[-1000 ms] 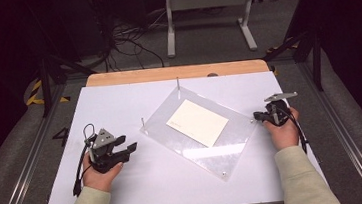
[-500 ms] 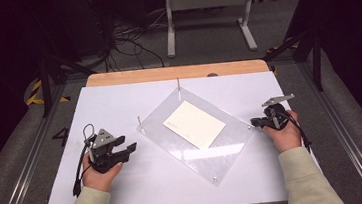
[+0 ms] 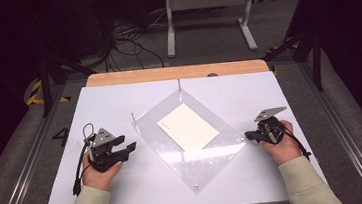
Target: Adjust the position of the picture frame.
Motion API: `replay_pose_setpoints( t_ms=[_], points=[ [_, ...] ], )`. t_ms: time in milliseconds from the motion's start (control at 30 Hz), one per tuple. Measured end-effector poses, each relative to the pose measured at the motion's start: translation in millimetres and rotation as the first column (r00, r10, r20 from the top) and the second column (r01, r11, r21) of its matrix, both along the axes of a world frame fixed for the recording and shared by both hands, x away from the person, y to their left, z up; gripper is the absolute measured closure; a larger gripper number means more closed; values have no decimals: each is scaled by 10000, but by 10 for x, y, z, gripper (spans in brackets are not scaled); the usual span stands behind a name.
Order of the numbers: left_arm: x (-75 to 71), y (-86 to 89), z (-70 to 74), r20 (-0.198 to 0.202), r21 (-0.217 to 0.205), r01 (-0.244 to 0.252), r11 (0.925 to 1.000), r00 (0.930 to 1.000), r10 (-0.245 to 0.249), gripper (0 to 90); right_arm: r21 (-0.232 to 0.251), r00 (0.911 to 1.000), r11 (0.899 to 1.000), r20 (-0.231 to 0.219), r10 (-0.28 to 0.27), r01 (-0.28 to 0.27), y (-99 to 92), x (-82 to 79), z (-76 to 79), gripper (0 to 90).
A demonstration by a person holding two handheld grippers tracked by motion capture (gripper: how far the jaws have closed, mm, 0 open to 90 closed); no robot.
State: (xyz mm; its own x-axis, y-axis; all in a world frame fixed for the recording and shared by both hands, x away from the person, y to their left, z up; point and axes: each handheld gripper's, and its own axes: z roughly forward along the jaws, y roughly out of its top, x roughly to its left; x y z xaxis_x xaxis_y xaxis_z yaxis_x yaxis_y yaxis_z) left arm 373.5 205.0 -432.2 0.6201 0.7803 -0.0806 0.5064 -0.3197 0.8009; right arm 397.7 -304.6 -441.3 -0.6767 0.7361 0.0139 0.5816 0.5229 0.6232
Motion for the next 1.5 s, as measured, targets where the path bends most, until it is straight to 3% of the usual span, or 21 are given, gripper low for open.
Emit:
replay_pose_setpoints(
  t_ms=[267,533,633,833,1033,1100,1233,1300,1400,1500],
  points=[
    [26,19,-13,-30,9,-60,10000,10000,60,468,-320,9954,9949,-162,947,-952,203,-212,15,899],
    [61,51,-11,-88,-109,-319,9994,9995,318,467,-433,9852,9846,-352,1679,-1693,382,-371,23,898],
    [77,64,10,84,-176,-398,9991,9992,399,443,-443,9799,9794,-423,1951,-1969,431,-415,24,897],
    [151,63,56,358,-278,-888,9957,9953,898,406,55,9774,9787,-512,2053,-2053,398,-409,18,892],
    [332,97,87,326,-144,-1547,9879,9874,1551,387,148,9801,9800,-37,1983,-1982,398,-443,83,868],
    [447,92,95,219,-46,-1808,9835,9833,1809,400,201,9825,9823,81,1861,-1862,376,-454,102,871],
    [573,81,83,-8,-161,-1939,9809,9810,1940,414,311,9846,9842,191,1737,-1742,342,-482,128,871],
    [648,69,76,-192,48,-2003,9797,9795,2004,413,353,9849,9844,214,1717,-1724,321,-498,129,870],
    [723,62,56,-187,-12,-2162,9763,9762,2161,410,411,9861,9853,228,1648,-1656,283,-527,122,867],
    [821,39,34,-441,152,-2180,9758,9748,2185,401,452,9871,9862,244,1581,-1591,265,-550,122,863]
  ],
)
